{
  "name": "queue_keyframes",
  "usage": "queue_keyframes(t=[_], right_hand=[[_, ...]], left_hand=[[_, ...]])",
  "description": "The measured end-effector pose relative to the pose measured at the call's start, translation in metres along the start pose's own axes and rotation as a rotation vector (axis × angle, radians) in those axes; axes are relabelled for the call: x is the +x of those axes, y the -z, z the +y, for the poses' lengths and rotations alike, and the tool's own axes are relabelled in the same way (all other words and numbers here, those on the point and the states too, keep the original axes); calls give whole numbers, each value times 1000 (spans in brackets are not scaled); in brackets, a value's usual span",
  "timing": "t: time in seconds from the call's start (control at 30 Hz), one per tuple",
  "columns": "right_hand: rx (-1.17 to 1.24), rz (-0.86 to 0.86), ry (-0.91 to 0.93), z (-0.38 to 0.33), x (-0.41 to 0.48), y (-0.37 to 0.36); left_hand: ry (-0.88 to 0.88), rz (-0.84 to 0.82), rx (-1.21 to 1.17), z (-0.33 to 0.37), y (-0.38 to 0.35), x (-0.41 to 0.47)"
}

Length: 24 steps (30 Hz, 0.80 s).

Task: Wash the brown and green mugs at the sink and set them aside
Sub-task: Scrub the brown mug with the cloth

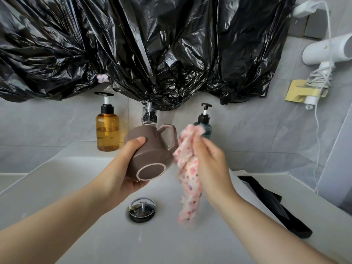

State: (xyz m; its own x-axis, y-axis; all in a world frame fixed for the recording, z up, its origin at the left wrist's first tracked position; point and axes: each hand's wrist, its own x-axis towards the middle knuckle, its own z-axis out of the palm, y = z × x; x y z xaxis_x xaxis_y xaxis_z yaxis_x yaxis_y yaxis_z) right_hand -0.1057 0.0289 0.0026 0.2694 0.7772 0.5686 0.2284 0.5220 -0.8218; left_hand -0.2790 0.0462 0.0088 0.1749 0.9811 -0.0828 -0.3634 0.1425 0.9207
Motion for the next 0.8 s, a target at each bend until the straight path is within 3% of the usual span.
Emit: queue_keyframes(t=[0.1,0.2,0.27,0.33,0.47,0.63,0.8], right_hand=[[6,6,174,-4,2,-1],[-211,-149,319,-1,-5,-7],[-316,-211,327,3,-6,-8],[-378,-168,309,5,-3,-4],[-413,-60,217,6,1,-4],[-246,14,-10,2,1,-4],[-82,-212,-277,20,-6,-14]], left_hand=[[-28,-23,115,-4,2,1],[-76,-128,315,-7,4,-1],[-116,-143,422,-8,6,-2],[-177,-104,490,-9,7,-1],[-234,-58,553,-13,5,0],[-254,-4,530,-15,2,0],[-215,75,375,-13,10,8]])
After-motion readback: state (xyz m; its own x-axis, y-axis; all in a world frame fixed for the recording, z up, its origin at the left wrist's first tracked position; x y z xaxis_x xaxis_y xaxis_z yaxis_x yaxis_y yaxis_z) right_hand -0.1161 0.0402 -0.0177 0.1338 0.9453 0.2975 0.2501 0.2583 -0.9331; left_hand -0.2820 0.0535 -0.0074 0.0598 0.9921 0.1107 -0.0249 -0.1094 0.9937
